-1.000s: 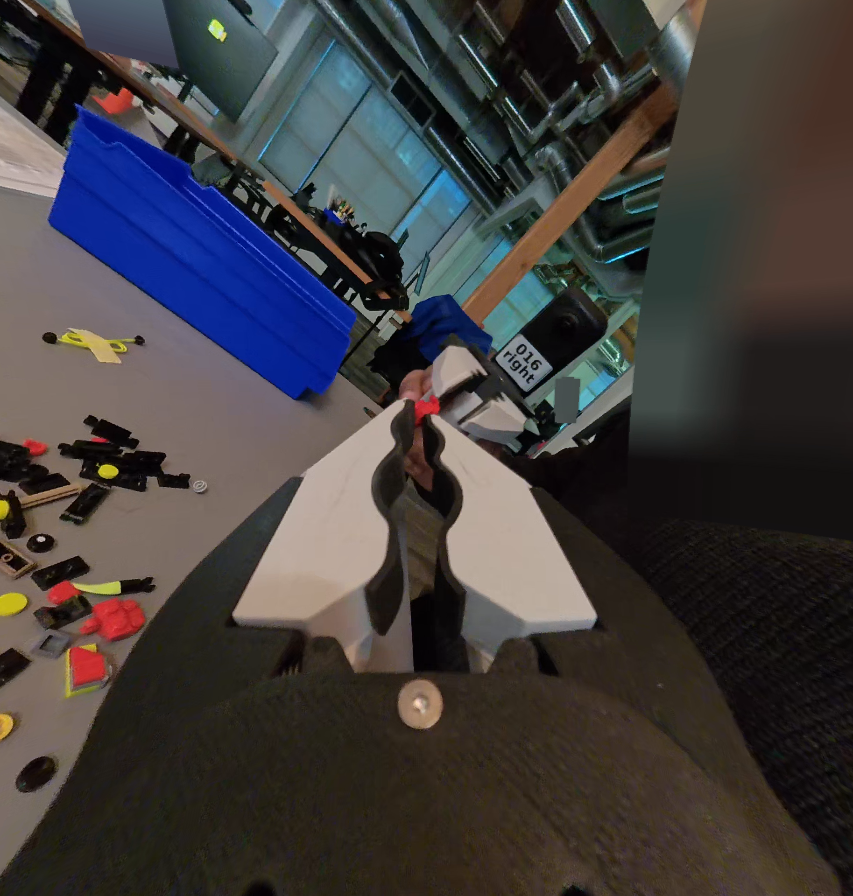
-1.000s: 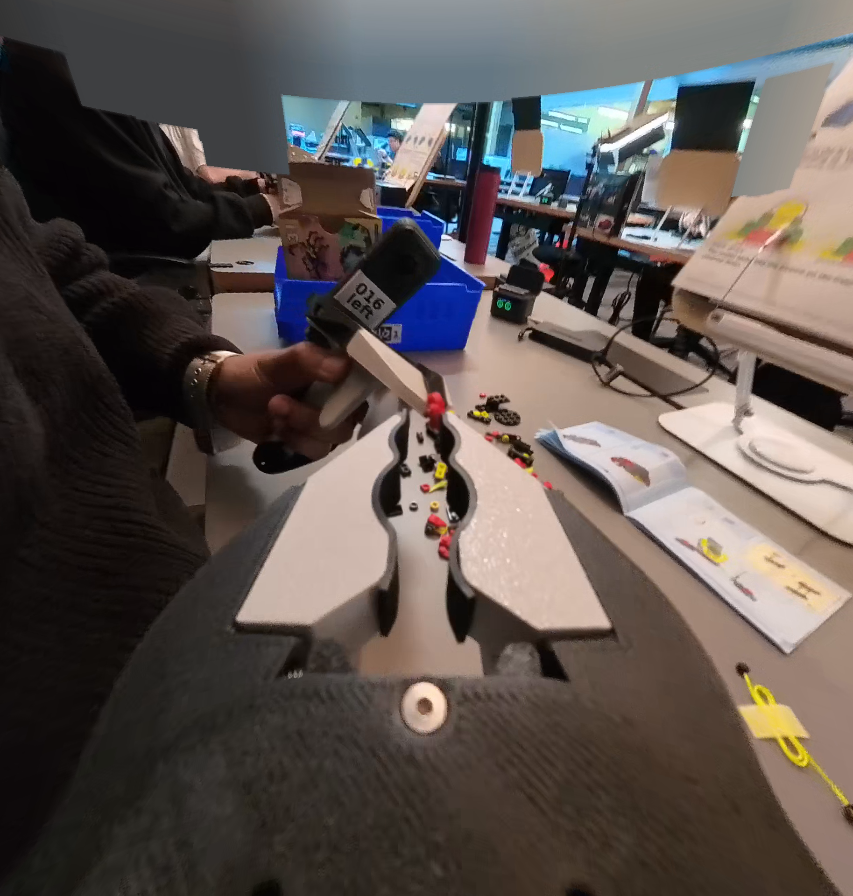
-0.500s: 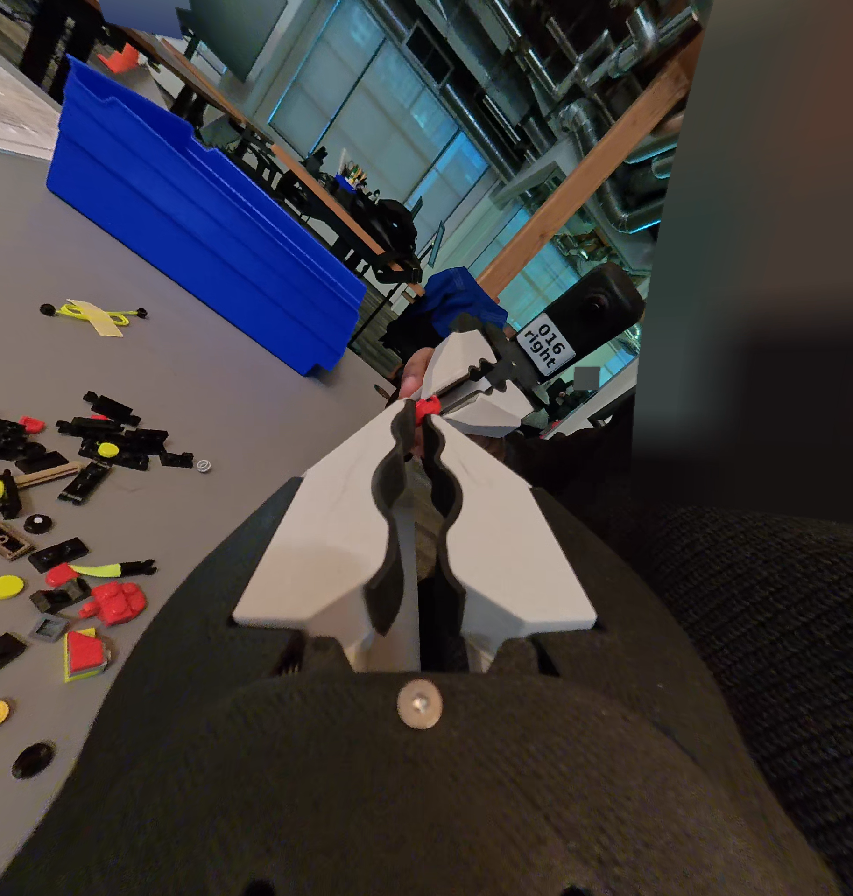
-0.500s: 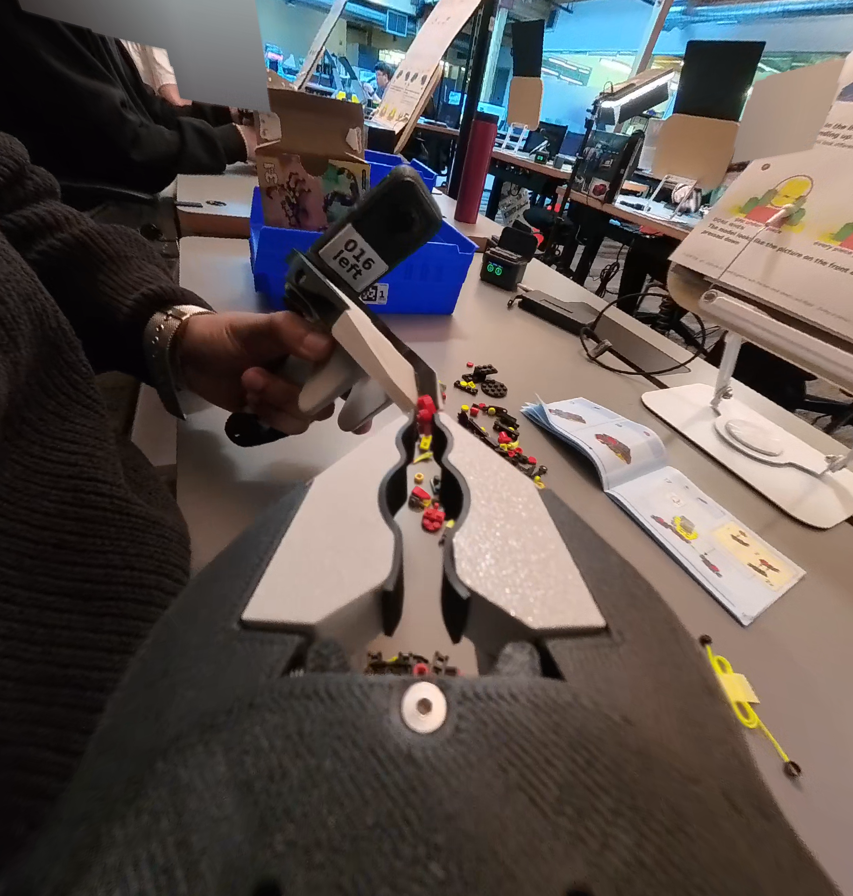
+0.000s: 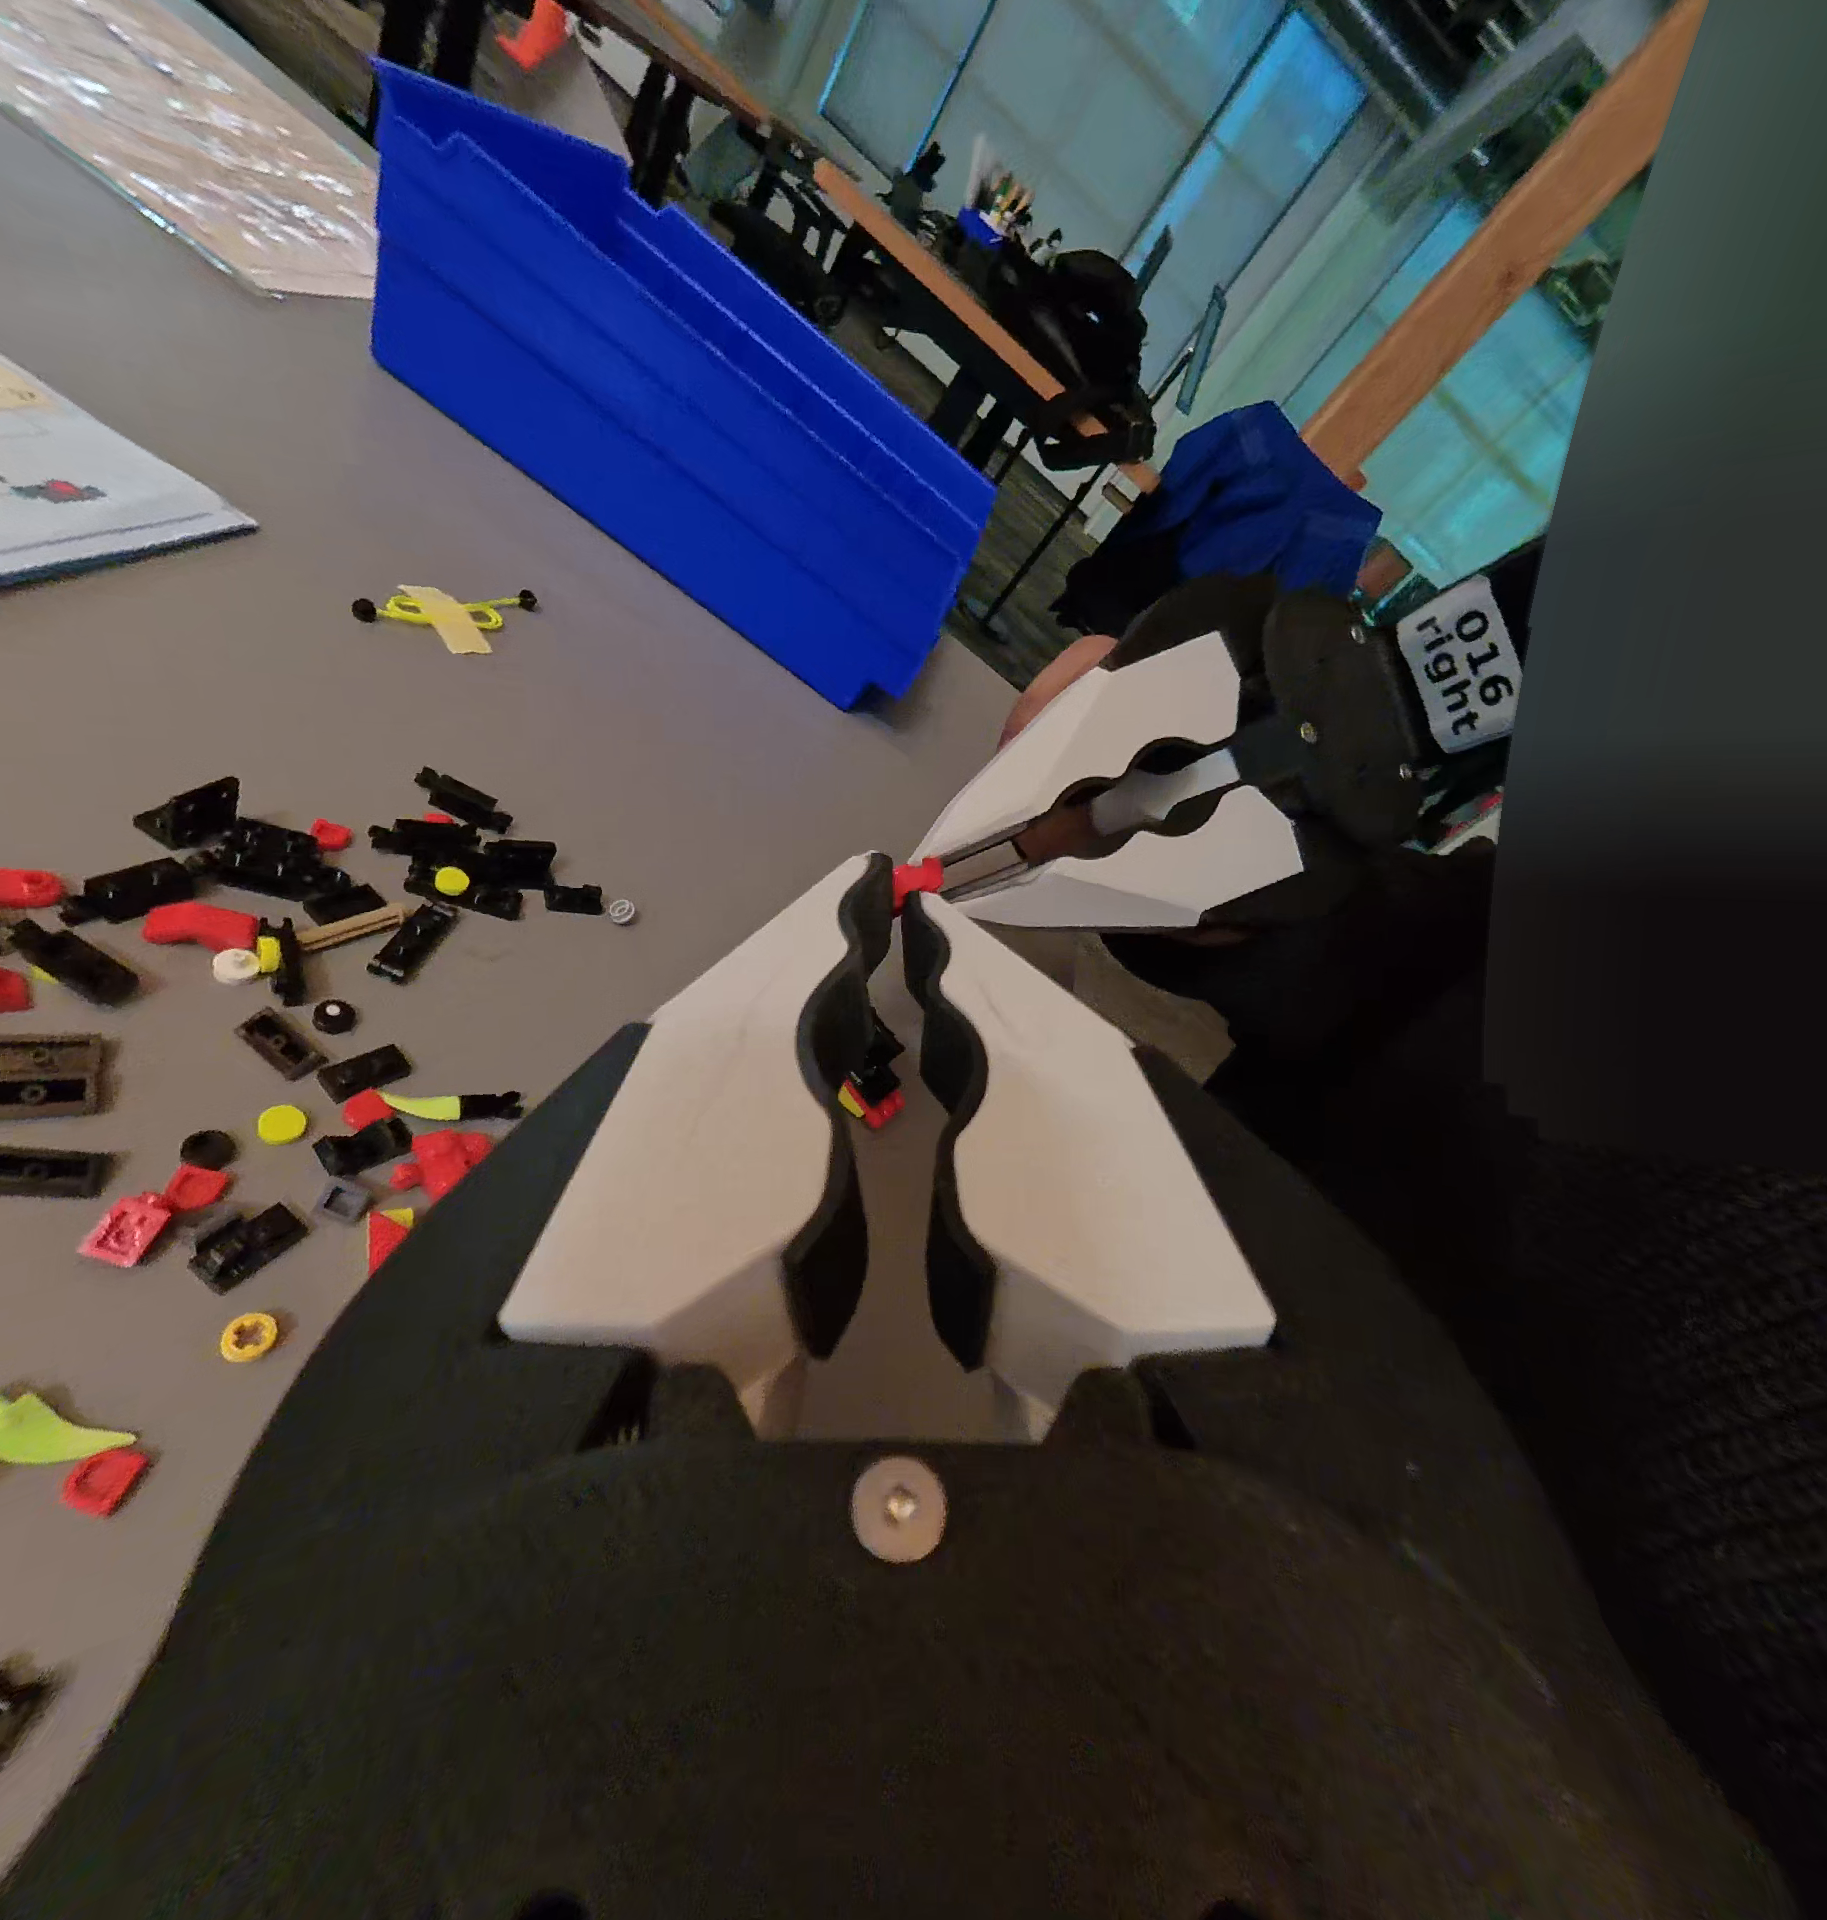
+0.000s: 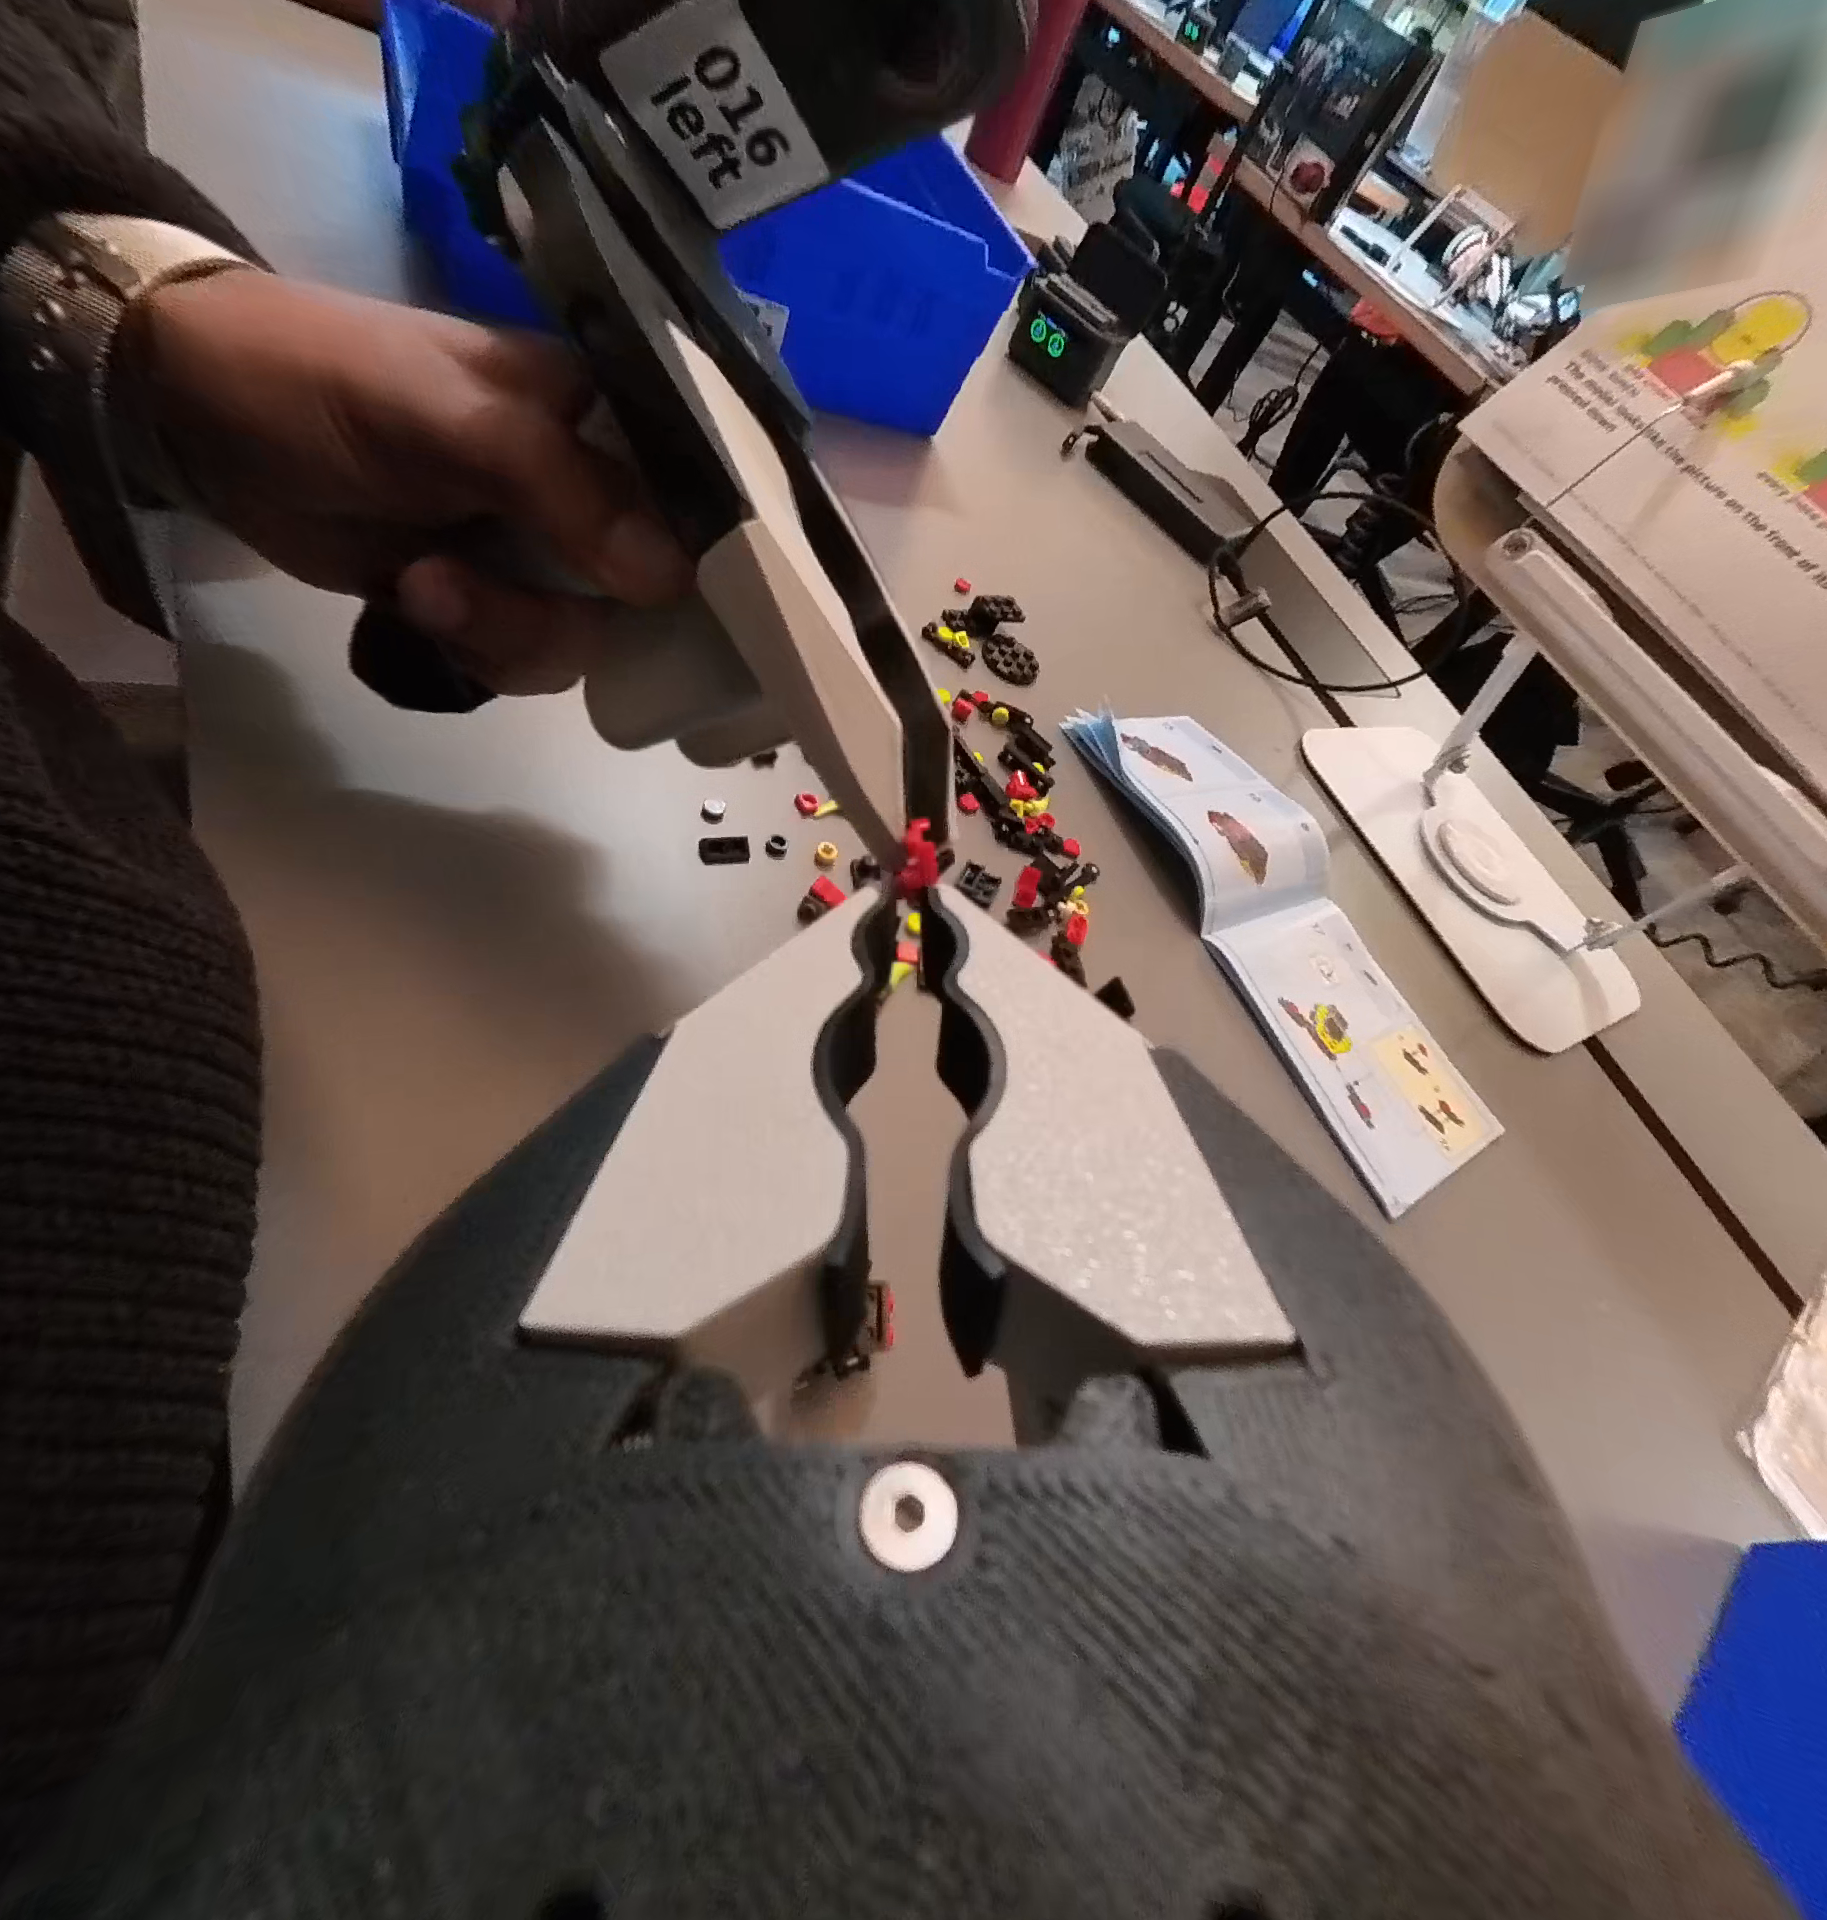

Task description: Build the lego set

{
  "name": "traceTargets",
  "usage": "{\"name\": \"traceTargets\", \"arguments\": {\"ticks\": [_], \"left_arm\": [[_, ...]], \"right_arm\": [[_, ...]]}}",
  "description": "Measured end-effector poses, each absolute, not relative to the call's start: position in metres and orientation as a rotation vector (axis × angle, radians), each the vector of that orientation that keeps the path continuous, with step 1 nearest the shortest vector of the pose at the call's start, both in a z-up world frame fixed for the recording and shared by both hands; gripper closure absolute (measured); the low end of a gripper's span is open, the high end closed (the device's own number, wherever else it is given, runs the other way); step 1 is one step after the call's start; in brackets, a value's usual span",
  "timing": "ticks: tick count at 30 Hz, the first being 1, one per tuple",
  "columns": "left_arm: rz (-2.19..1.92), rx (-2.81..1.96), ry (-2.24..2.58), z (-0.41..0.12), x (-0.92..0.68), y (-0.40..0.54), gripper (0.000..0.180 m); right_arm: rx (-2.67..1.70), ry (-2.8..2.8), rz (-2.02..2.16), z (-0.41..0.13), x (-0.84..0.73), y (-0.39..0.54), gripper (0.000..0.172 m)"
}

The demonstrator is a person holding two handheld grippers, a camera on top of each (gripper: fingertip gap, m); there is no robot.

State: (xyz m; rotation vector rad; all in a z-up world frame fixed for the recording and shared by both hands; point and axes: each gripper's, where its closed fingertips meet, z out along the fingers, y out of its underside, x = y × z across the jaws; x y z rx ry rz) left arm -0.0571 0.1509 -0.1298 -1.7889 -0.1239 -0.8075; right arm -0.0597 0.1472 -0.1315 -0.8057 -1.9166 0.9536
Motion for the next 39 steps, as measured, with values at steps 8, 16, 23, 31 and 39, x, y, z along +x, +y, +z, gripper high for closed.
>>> {"name": "traceTargets", "arguments": {"ticks": [8,16,23,31,39], "left_arm": [[-0.862,-1.756,-0.287,-0.133,-0.061,0.155,0.180],[-0.881,-1.718,-0.458,-0.143,-0.085,0.157,0.180],[-0.916,-1.628,-0.558,-0.139,-0.114,0.155,0.180],[-0.987,-1.522,-0.640,-0.136,-0.152,0.139,0.180],[-0.940,-1.474,-0.558,-0.114,-0.162,0.127,0.180]], "right_arm": [[-0.867,-1.905,0.916,-0.134,-0.063,0.151,0.170],[-0.742,-1.955,0.805,-0.136,-0.062,0.129,0.172],[-0.987,-1.943,0.951,-0.149,-0.067,0.160,0.172],[-1.076,-1.969,1.120,-0.161,-0.062,0.156,0.172],[-1.039,-2.002,1.165,-0.164,-0.062,0.138,0.172]]}}
